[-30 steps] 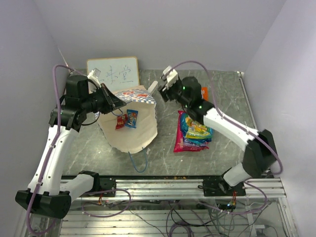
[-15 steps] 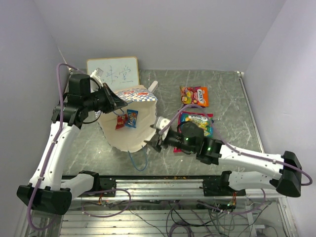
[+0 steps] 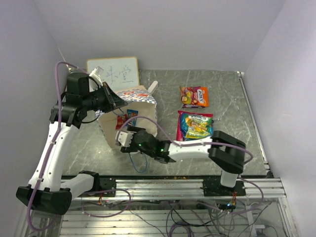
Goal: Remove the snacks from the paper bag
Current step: Take out the snack from the paper bag.
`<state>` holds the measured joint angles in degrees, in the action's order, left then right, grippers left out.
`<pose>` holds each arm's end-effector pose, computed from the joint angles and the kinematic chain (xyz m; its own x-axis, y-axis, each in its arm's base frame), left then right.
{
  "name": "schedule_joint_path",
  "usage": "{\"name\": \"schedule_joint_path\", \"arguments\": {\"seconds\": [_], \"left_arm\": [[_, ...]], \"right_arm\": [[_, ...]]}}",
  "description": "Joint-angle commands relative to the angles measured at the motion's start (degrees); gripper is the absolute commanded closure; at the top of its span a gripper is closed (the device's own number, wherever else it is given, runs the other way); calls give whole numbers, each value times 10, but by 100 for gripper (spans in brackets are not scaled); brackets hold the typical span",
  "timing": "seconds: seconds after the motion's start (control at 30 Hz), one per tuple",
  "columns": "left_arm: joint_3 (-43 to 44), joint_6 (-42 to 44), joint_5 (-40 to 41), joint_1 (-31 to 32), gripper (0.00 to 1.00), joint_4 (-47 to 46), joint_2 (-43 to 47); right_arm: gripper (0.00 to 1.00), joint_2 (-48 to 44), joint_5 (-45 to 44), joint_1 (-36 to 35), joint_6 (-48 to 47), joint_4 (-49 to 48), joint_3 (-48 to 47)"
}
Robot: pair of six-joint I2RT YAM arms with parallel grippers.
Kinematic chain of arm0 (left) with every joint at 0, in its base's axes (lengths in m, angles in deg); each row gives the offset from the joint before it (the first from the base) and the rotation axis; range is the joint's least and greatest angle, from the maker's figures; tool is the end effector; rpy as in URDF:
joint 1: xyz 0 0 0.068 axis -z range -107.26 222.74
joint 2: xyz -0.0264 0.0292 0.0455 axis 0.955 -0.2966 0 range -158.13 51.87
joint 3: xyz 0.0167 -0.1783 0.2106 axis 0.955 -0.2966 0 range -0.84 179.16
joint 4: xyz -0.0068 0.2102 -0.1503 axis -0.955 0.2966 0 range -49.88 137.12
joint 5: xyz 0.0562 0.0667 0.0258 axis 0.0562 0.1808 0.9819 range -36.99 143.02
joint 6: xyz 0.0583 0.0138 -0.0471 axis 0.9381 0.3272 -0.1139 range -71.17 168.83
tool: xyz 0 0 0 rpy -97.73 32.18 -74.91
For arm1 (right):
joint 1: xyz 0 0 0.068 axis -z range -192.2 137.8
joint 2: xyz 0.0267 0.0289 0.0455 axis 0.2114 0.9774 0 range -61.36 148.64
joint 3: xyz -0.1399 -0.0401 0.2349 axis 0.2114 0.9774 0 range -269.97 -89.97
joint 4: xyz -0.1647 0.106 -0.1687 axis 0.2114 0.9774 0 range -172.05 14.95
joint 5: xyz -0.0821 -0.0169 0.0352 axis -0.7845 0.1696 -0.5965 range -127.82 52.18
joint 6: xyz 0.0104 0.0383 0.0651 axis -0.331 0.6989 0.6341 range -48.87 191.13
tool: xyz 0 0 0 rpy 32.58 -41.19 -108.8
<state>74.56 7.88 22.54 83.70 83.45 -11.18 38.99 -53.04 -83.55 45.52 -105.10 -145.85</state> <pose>0.2228 -0.0765 0.3958 -0.7689 -0.4265 -0.4764 0.1150 0.6407 -0.7591 0.1470 0.3827 0.2005 0.2559 -0.5456 -0.7980 -0.8044 0.3376 -0.4888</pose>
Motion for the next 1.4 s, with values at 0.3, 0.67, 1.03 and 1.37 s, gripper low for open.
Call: {"name": "schedule_joint_path", "arguments": {"seconds": [0.3, 0.67, 1.03, 1.37], "left_arm": [[54, 53, -40, -3, 93, 40, -14], [65, 79, -53, -2, 93, 60, -17], [77, 90, -60, -3, 93, 73, -21], [68, 75, -42, -3, 93, 71, -15]], "right_arm": [[30, 200, -124, 24, -36, 57, -199], [32, 301, -146, 70, -20, 79, -294], [49, 348, -115, 118, -44, 48, -342], [87, 265, -29, 112, -48, -1, -265]]}}
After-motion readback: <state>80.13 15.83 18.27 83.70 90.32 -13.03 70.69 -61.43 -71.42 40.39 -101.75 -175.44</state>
